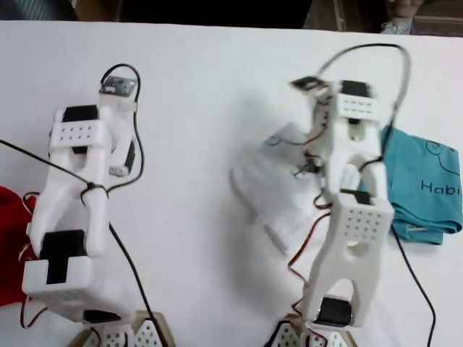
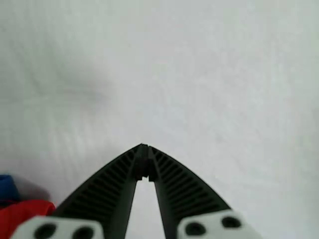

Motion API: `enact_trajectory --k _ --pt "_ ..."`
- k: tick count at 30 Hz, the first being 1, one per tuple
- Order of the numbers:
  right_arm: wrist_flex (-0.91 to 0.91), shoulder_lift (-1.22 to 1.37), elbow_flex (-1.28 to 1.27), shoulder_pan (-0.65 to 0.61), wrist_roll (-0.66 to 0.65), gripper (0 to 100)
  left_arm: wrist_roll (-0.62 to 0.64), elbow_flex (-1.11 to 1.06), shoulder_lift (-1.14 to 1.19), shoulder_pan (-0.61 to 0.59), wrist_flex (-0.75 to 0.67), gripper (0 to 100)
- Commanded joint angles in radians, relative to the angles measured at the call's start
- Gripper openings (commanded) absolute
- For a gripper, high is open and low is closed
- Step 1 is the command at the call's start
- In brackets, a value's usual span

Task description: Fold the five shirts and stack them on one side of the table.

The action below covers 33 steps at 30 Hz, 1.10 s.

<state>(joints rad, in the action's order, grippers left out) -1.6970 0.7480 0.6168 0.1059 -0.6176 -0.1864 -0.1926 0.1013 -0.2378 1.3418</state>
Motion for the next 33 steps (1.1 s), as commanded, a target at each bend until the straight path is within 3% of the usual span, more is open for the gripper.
enact_trajectory --k 1,13,26,33 --pt "-0.007 -0.108 0.005 0.071 0.025 2.2 0.006 0.012 -0.058 -0.005 -0.017 3" --pt "-0.002 -0.314 -0.003 0.208 0.051 2.2 0.006 0.012 -0.06 0.012 -0.025 3" --pt "-0.007 -0.329 -0.074 -0.044 0.063 2.2 0.009 0.012 -0.061 0.055 -0.025 3" --pt "-0.007 -0.389 -0.063 -0.093 0.138 2.2 0.009 0.012 -0.061 0.055 -0.031 3"
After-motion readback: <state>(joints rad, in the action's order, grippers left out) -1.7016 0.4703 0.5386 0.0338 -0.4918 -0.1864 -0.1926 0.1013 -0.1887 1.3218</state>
